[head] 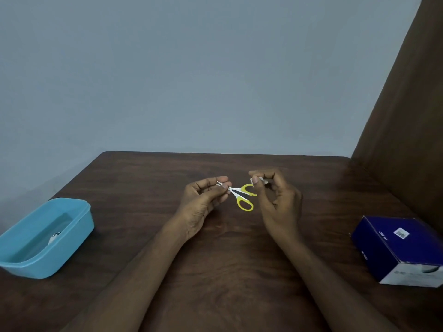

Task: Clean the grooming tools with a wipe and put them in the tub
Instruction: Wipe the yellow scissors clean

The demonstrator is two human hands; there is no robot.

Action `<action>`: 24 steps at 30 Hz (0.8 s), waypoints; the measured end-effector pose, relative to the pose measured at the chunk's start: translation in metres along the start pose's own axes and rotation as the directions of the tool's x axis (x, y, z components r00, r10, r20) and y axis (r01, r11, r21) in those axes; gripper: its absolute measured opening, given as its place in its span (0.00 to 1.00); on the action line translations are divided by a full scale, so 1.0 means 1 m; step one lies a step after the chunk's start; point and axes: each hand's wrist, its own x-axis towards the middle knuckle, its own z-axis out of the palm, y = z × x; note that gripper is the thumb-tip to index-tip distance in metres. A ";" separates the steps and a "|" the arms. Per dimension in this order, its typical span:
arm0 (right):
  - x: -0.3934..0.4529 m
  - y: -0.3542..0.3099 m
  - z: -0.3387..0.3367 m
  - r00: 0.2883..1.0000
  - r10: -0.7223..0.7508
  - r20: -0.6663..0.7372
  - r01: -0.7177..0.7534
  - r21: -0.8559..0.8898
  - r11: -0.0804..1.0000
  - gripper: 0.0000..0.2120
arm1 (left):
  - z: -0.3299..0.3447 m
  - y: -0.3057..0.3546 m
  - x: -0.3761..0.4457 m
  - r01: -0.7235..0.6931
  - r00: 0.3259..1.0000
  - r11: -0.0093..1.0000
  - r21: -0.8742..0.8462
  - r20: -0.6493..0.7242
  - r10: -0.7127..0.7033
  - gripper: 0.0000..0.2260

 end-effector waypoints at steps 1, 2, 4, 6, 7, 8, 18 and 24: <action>0.001 0.001 0.000 0.999 -0.009 -0.046 0.007 -0.034 0.999 0.02 | 0.000 -0.001 0.000 -0.013 1.000 1.000 0.018 -0.009 0.013 0.07; 0.002 0.002 -0.001 0.996 -0.022 -0.081 0.018 -0.056 0.998 0.03 | 0.001 -0.002 0.000 -0.025 1.000 0.999 0.037 -0.010 0.026 0.07; 0.003 0.002 -0.002 0.995 -0.055 -0.083 0.050 -0.066 0.997 0.04 | 0.002 -0.004 0.000 -0.052 0.999 0.996 0.077 -0.004 0.052 0.07; 0.001 0.001 0.000 0.994 -0.108 0.004 0.108 -0.106 0.988 0.05 | 0.002 -0.007 0.000 -0.093 0.996 0.988 0.127 0.005 0.093 0.06; -0.001 0.001 0.003 0.987 -0.148 0.069 0.157 -0.146 0.977 0.06 | 0.002 -0.008 0.001 -0.114 0.994 0.982 0.154 0.013 0.113 0.06; -0.003 0.001 0.007 0.973 -0.189 0.134 0.212 -0.186 0.959 0.06 | 0.002 -0.009 0.001 -0.126 0.992 0.976 0.177 0.022 0.125 0.06; -0.005 0.012 0.009 0.965 -0.185 0.186 0.244 -0.377 0.894 0.07 | 0.001 -0.008 0.003 -0.128 0.990 0.973 0.193 -0.032 0.137 0.05; -0.008 0.011 0.014 0.943 -0.216 0.254 0.296 -0.339 0.893 0.05 | 0.001 -0.007 0.004 -0.140 0.985 0.976 0.169 -0.077 0.154 0.04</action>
